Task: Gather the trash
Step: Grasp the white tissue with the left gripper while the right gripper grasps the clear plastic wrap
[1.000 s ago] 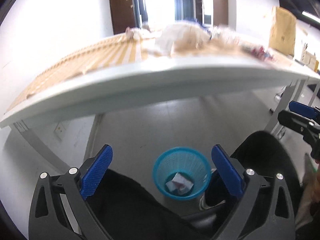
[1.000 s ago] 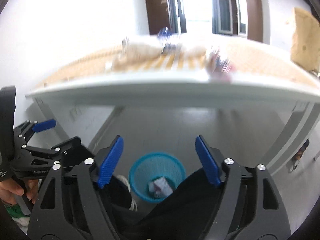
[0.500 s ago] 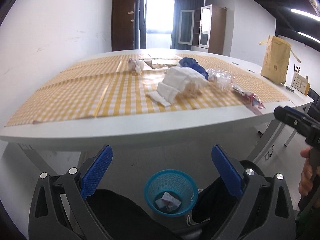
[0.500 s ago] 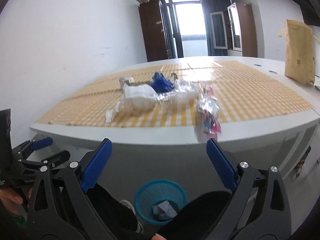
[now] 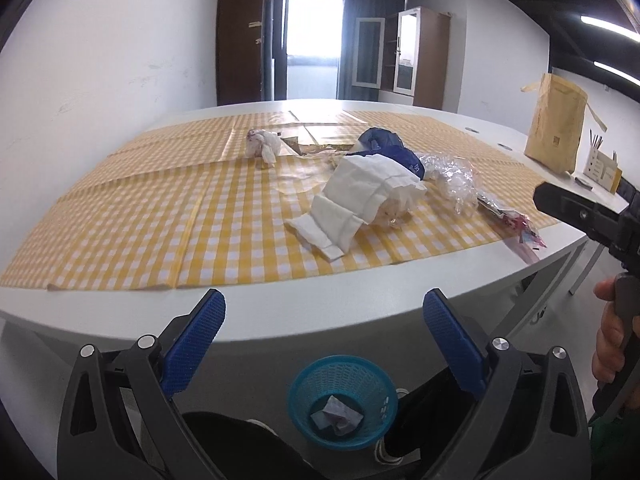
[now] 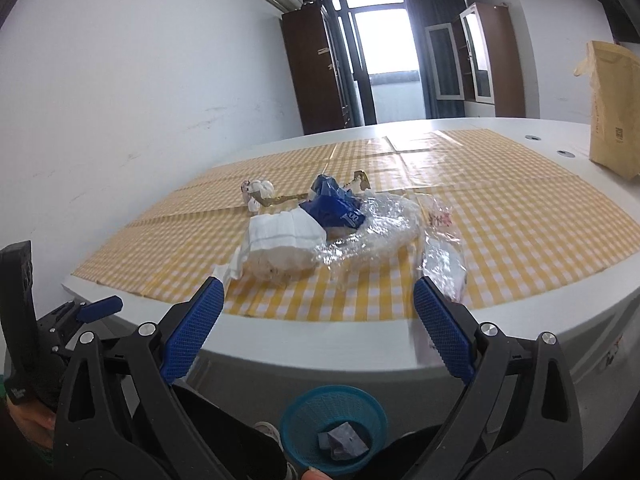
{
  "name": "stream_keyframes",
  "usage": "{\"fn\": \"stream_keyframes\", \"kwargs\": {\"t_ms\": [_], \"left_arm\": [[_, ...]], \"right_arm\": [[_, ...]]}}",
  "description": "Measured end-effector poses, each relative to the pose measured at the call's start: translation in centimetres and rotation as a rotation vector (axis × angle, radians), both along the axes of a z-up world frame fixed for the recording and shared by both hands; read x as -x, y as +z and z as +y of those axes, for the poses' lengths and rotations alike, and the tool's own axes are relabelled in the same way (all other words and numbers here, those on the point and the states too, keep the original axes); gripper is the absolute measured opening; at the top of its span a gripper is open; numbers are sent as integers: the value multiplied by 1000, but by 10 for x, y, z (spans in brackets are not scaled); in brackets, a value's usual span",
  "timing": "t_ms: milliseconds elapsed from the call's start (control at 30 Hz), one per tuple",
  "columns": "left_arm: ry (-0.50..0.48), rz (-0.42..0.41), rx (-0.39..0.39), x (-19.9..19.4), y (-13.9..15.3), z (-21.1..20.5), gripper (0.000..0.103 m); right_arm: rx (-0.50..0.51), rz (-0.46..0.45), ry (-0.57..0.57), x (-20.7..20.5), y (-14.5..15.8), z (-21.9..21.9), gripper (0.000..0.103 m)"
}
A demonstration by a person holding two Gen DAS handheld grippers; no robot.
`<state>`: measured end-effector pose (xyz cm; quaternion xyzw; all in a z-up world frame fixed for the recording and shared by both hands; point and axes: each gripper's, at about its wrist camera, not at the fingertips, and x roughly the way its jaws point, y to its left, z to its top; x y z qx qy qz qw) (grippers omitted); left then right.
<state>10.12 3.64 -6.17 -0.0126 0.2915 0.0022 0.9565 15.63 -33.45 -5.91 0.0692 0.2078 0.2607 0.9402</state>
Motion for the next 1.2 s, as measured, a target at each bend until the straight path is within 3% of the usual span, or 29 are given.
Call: {"fn": "stream_keyframes", "kwargs": {"t_ms": [400,833,1033,1133,1200], "left_arm": [[-47,54,-45,-55,-1,-7,96],[-61,117,-48,-97,-14,-5,92],[-46,128,-41,-106,-19,-3,82],[-50,131,-30,-107,-21,-3,70],[-55,134,-24,-109,-23,-3,56]], "right_arm": [[49,-12,47,-56,8,35,86],[52,94,39,-101,-19,40,74],[63,114,56,-106,-25,44,59],[69,114,56,-107,-26,45,51],[71,114,57,-106,-25,45,46]]}}
